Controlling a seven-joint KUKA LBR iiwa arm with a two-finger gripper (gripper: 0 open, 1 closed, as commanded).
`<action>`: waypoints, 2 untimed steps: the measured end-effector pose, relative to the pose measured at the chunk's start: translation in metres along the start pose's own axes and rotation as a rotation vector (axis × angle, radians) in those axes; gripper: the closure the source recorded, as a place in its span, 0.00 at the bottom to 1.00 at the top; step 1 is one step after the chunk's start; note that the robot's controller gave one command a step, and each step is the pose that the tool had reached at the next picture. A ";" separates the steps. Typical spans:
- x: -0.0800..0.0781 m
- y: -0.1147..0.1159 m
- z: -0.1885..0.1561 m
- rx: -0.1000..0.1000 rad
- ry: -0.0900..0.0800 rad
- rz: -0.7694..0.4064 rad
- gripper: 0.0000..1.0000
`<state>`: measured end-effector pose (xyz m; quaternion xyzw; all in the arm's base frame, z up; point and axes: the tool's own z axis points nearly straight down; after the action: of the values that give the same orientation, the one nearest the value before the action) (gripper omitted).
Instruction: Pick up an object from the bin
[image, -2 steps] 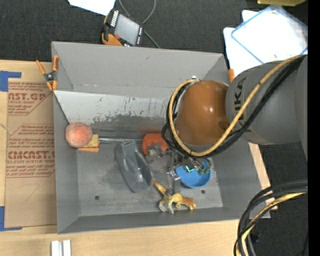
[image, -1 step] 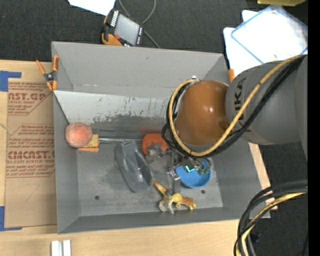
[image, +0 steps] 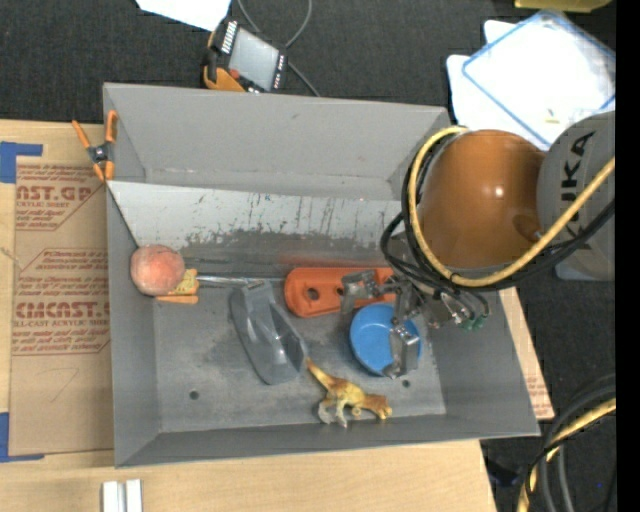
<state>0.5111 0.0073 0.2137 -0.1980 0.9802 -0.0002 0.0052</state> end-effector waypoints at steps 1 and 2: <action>0.002 -0.078 0.029 -0.007 0.008 0.098 0.00; 0.006 -0.097 0.038 -0.002 0.007 0.122 0.00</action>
Offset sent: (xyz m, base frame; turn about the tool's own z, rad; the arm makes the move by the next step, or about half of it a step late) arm 0.0353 -0.0019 -0.0584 -0.1968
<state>0.5438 -0.0843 0.1761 -0.1378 0.9905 0.0005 0.0014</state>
